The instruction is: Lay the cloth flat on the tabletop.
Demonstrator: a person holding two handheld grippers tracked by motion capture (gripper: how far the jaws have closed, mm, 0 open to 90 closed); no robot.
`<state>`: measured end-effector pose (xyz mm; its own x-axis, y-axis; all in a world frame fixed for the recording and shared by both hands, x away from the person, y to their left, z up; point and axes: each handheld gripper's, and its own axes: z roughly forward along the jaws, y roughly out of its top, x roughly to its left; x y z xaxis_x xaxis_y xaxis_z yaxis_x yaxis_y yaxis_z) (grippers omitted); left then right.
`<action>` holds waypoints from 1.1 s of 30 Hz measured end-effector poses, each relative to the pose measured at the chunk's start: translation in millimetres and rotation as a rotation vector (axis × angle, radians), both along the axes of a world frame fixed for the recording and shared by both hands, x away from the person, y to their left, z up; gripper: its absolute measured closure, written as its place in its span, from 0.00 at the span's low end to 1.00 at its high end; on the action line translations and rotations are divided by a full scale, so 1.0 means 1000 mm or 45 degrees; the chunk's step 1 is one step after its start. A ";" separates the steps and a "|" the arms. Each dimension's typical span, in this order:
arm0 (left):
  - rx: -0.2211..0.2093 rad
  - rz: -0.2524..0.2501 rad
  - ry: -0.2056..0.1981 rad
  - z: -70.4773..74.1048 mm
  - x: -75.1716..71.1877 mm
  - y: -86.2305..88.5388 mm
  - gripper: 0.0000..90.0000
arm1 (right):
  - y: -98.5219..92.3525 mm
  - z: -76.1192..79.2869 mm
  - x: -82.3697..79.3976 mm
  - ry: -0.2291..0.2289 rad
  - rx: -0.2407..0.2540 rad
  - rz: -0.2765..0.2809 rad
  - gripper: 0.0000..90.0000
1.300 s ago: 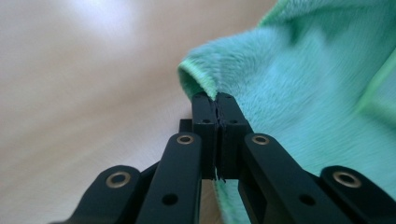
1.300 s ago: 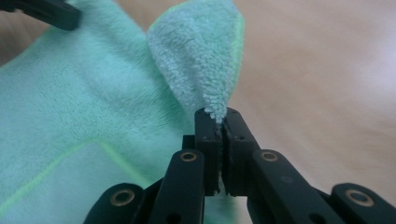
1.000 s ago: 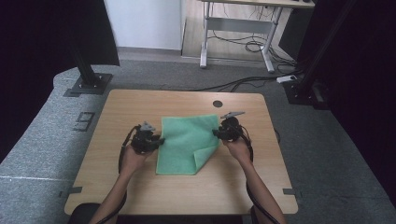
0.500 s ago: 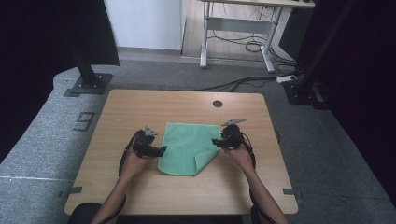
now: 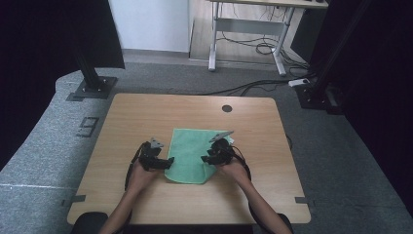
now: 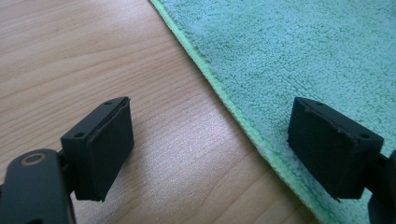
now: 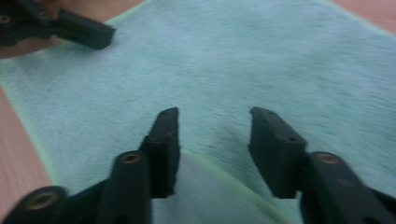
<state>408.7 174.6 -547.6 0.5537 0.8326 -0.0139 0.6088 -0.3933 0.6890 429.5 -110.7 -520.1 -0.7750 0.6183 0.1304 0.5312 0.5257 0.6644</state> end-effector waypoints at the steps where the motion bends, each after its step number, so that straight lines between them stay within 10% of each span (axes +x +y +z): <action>1: 0.000 0.001 0.000 0.000 0.000 0.000 0.16 | 0.000 0.000 0.000 0.000 0.000 0.000 0.65; 13: -0.002 0.004 0.000 0.000 0.000 0.000 0.16 | -0.002 -0.006 -0.019 0.005 -0.127 0.067 0.83; 33: 0.023 -0.008 -0.028 0.005 -0.010 0.002 0.16 | -0.101 0.007 -0.071 -0.064 -0.013 -0.184 0.54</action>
<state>398.3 176.2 -542.8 0.5591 0.8290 0.0131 0.5911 -0.4097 0.6948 358.9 -211.8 -513.5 -0.6832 0.7250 0.0871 0.5681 0.4528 0.6872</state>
